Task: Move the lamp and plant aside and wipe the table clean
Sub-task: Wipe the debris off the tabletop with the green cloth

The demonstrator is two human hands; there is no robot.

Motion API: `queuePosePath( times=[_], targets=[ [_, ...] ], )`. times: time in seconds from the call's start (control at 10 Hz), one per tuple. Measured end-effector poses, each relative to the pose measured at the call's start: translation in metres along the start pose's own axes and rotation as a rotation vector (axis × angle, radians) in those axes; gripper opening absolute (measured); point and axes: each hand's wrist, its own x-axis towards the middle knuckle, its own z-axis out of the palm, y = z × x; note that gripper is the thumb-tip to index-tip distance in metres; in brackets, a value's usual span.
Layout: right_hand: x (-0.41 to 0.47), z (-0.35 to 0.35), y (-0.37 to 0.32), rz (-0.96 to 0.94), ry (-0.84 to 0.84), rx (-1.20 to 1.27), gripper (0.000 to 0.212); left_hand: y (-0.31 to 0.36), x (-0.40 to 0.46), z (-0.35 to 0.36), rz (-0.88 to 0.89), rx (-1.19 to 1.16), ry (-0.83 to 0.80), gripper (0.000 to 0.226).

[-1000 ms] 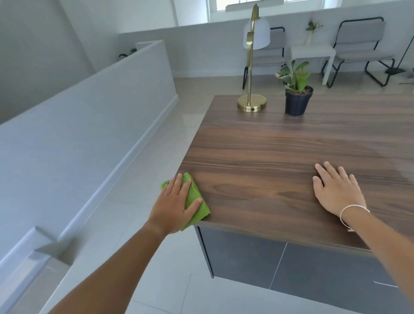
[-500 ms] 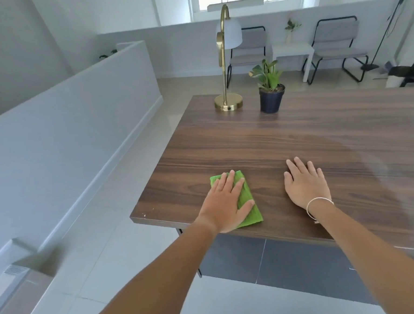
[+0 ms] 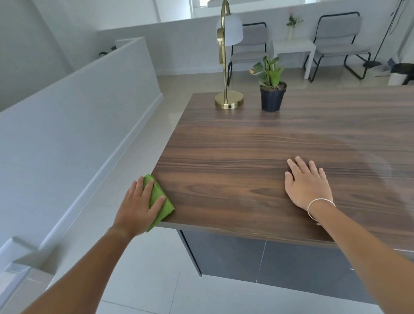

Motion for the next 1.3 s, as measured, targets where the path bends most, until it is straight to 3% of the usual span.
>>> queuePosePath(
  times=[0.1,0.3,0.4,0.5,0.6,0.7,0.9,1.0,1.1,1.2,1.3],
  targets=[
    [0.001,-0.001,0.001,0.004,0.003,-0.012,0.051,0.032,0.003,0.007,0.05,0.037,0.03,0.098],
    [0.0,-0.001,0.002,-0.011,-0.004,-0.012,0.051,0.115,-0.005,0.033,0.31,0.035,-0.043,0.083],
    [-0.001,0.0,0.002,-0.02,0.002,-0.017,0.051,0.073,-0.009,0.023,0.374,0.059,-0.027,0.096],
    [0.001,-0.001,-0.001,-0.021,0.01,-0.007,0.051,0.019,-0.004,0.009,0.247,0.065,-0.02,0.103],
    [0.002,0.0,-0.003,-0.013,0.006,0.003,0.052,0.013,0.004,0.006,0.166,0.071,-0.037,0.093],
    [0.002,0.001,0.001,-0.007,0.007,-0.012,0.052,0.055,0.011,0.011,0.198,0.071,-0.034,0.094],
    [0.005,-0.003,-0.003,-0.029,0.004,0.013,0.051,0.19,0.016,0.045,0.422,0.065,-0.081,0.071],
    [0.0,-0.004,0.005,0.001,0.002,0.016,0.051,0.195,0.011,0.051,0.544,0.062,-0.11,0.076],
    [-0.002,-0.003,0.006,-0.015,-0.007,0.01,0.051,0.15,0.015,0.037,0.554,0.066,-0.093,0.083],
    [-0.001,-0.003,0.0,-0.027,-0.005,0.005,0.051,0.102,0.029,0.023,0.426,0.081,-0.073,0.09],
    [-0.001,-0.002,0.0,-0.018,0.001,0.004,0.051,0.102,0.039,0.024,0.308,0.088,-0.064,0.08]
  ],
)
